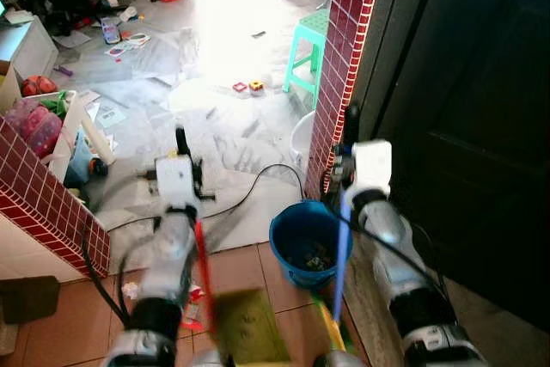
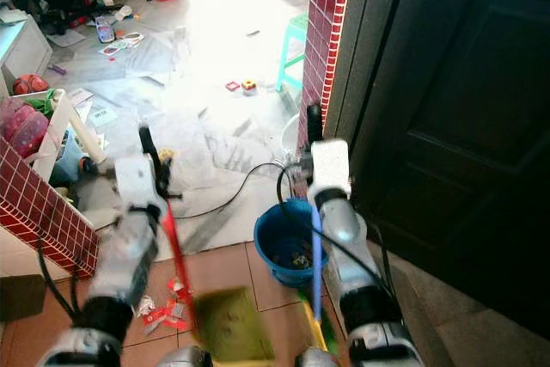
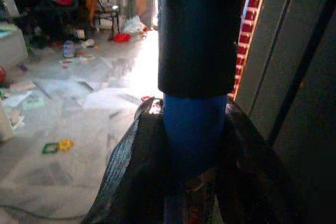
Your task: Sweep floor
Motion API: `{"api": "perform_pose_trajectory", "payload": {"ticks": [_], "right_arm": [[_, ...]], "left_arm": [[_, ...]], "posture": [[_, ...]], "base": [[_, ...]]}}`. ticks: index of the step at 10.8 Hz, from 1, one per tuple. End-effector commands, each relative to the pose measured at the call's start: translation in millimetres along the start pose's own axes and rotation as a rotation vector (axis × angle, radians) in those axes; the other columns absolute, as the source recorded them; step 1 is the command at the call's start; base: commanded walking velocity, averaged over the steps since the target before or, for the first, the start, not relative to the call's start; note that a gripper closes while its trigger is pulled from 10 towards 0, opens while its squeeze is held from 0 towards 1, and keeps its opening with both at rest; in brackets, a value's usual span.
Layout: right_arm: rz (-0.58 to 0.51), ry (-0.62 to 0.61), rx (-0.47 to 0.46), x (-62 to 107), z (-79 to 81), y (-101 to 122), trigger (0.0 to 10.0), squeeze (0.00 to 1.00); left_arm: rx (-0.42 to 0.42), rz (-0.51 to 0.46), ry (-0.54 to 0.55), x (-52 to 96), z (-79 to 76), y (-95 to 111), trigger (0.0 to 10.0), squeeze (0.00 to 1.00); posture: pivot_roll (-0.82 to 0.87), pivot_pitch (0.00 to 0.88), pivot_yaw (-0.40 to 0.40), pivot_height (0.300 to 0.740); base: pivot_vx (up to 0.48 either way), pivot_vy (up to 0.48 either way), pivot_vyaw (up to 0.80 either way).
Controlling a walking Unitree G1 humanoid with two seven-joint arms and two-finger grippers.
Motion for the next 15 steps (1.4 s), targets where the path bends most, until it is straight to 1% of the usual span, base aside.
{"api": "perform_pose_trajectory", "payload": {"ticks": [1,2,3,4,5,7,9,11,12,13,14,15], "right_arm": [[-0.104,0.026,-0.012,-7.9,7.3,25.4,10.0,0.00],[-0.099,0.025,-0.015,-8.8,6.8,24.1,10.0,0.00],[-0.084,0.021,-0.019,-8.3,6.3,19.8,10.0,0.00],[-0.078,0.017,-0.026,-8.6,5.8,18.7,10.0,0.00],[-0.073,0.005,-0.034,-10.4,4.6,18.2,10.0,0.00],[-0.073,-0.010,-0.048,-13.1,3.4,18.8,10.0,0.00],[-0.056,-0.041,-0.002,-16.1,2.0,15.9,10.0,0.00],[-0.060,-0.032,-0.010,-16.0,4.5,16.1,10.0,0.00],[-0.051,-0.057,-0.010,-16.0,3.1,13.7,10.0,0.00],[-0.051,-0.096,0.023,-15.7,-2.3,12.8,10.0,0.00],[-0.047,-0.097,0.005,-16.4,-1.8,11.6,10.0,0.00],[-0.047,-0.099,0.019,-17.2,0.2,11.3,10.0,0.00]], "left_arm": [[-0.003,-0.079,-0.010,-3.8,-1.2,19.2,10.0,0.00],[-0.010,-0.094,-0.018,-3.6,-5.9,23.0,10.0,0.00],[0.018,-0.085,-0.025,-3.4,-9.5,24.2,10.0,0.00],[0.022,-0.092,-0.032,-4.0,-10.0,26.5,10.0,0.00],[0.049,-0.090,-0.057,-5.3,-10.4,28.7,10.0,0.00],[0.051,-0.099,-0.067,-6.7,-9.7,33.0,10.0,0.00],[0.064,-0.119,-0.113,-6.4,-20.8,41.1,10.0,0.00],[0.066,-0.115,-0.123,-5.6,-23.3,41.1,10.0,0.00],[0.068,-0.115,-0.127,-5.0,-24.6,41.4,10.0,0.00],[0.069,-0.100,-0.137,-4.5,-26.4,40.3,10.0,0.00],[0.069,-0.110,-0.149,-4.2,-29.4,43.7,10.0,0.00],[0.072,-0.122,-0.159,-4.6,-32.8,48.8,10.0,0.00]], "posture": [[-0.08,0.000,0.047,0.740],[-0.08,0.000,0.041,0.740],[-0.07,0.000,0.040,0.740],[-0.07,0.000,0.042,0.740],[-0.07,0.000,0.046,0.740],[-0.07,0.000,0.049,0.740],[-0.07,0.000,0.052,0.740],[-0.07,0.000,0.054,0.740],[-0.07,0.000,0.054,0.740],[-0.07,0.000,0.054,0.740],[-0.07,0.000,0.053,0.740],[-0.07,0.000,0.051,0.740]], "base": [[0.000,0.000,0.00],[0.000,0.000,0.00],[0.000,0.000,0.47],[0.000,0.000,0.46],[0.000,0.000,0.00],[0.000,0.000,0.00],[0.000,0.369,0.00],[0.000,0.480,0.00],[0.000,0.480,0.00],[0.000,0.480,0.00],[0.000,0.480,0.00],[0.000,0.480,0.00]]}}
Point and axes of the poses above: a point about 5 cm out from each wrist's last joint towards the gripper, its own x axis pointing back from the gripper into the wrist, its own y axis along the axis of the wrist's last joint, z = x × y, the point moved 3 cm from there along -x, pointing out of the wrist towards the gripper, and after that the axes turned 7 degrees about -x, right-handed, at the moved point
